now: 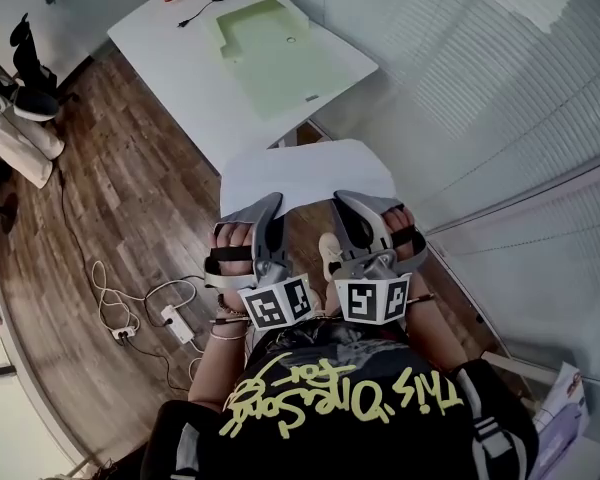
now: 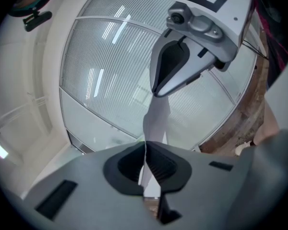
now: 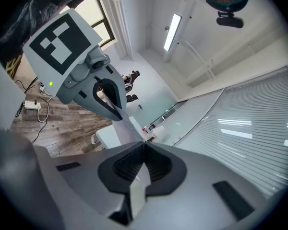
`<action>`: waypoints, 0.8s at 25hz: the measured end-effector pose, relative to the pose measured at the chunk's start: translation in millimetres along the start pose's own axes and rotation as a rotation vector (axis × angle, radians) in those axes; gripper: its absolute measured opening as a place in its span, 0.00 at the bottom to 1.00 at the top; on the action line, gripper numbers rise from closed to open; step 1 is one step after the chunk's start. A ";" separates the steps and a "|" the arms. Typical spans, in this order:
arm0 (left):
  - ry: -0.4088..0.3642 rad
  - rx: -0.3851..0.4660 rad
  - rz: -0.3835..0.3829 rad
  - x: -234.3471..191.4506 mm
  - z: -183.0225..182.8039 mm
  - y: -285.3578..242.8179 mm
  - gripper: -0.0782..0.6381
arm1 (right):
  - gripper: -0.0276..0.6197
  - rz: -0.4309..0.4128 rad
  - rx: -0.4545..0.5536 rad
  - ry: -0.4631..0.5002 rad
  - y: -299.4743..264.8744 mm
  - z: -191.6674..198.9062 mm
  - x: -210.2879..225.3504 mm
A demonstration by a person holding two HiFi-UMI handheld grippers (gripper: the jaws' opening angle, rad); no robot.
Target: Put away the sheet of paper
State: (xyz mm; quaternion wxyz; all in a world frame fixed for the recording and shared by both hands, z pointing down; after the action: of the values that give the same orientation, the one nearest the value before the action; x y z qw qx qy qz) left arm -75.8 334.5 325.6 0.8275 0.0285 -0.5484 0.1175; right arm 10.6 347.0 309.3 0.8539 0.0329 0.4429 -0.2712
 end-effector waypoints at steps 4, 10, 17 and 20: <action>0.004 -0.011 -0.002 -1.9 5.8 -4.9 0.12 | 0.05 -0.007 0.005 -0.006 -8.0 -0.8 -1.1; 0.009 -0.023 0.004 -2.5 11.9 -14.0 0.12 | 0.05 -0.013 0.021 -0.008 -19.8 -0.4 2.8; 0.012 -0.040 -0.001 -5.1 18.4 -25.7 0.12 | 0.05 -0.026 0.034 0.000 -33.6 2.2 5.6; 0.010 -0.046 -0.003 -7.0 19.5 -30.2 0.12 | 0.05 -0.031 0.039 -0.005 -38.5 3.6 7.5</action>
State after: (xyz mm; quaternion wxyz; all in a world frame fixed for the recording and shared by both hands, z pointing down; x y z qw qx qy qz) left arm -89.0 300.5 329.4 0.8309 0.0094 -0.5466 0.1038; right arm -2.2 310.0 312.7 0.8499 0.0421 0.4358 -0.2932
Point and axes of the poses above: the fingertips, and each gripper's own axes: y backward along the fingers, x to its right, z out of its underside, the point moved 3 cm from there along y, backward along the fingers, and after that the axes turned 7 degrees about -z, right-handed, at the moved point
